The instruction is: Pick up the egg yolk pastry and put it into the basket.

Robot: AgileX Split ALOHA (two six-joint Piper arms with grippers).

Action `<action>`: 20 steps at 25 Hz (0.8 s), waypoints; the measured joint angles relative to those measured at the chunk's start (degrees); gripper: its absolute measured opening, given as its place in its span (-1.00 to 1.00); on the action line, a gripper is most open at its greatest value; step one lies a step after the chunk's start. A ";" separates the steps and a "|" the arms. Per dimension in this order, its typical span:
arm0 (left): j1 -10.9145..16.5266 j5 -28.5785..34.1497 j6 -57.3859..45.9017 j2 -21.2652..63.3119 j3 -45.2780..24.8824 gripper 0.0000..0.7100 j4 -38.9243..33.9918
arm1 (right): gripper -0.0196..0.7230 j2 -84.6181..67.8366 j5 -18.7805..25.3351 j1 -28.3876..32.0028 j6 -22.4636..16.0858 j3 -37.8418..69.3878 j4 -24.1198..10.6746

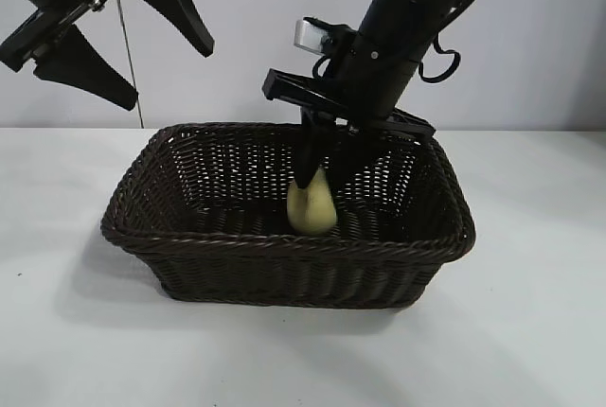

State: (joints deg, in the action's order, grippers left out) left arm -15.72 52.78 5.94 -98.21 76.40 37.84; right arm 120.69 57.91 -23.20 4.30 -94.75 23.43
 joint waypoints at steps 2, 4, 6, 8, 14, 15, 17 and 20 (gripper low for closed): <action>0.00 0.27 0.00 0.00 0.00 0.65 0.00 | 0.11 0.00 0.44 0.00 0.00 -0.12 0.00; 0.00 0.56 0.00 0.00 0.00 0.65 -0.06 | 0.27 0.00 1.16 0.00 0.04 -0.73 0.00; 0.00 0.65 0.00 0.00 0.00 0.65 -0.54 | 0.35 -0.45 1.58 0.00 0.04 -1.88 0.00; 0.00 0.73 0.00 0.00 0.00 0.65 -0.92 | 0.38 -1.57 2.14 0.00 -0.02 -3.17 -0.11; 0.00 0.87 0.00 0.00 0.00 0.65 -1.15 | 0.39 -5.20 6.21 0.00 -2.05 -7.43 -3.39; 0.00 0.87 0.00 0.00 0.00 0.65 -1.15 | 0.39 -5.80 6.99 0.06 -2.35 -7.77 -4.31; 0.00 0.92 0.00 0.00 0.00 0.65 -1.15 | 0.39 -7.19 8.19 0.63 -2.84 -8.04 -5.53; 0.00 0.97 0.00 0.00 0.00 0.65 -1.15 | 0.39 -8.84 10.09 2.36 -3.16 -8.21 -6.13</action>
State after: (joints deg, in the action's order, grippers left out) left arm -15.72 53.75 5.94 -98.21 76.40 36.68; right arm 111.85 68.00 -20.84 1.14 -102.96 17.30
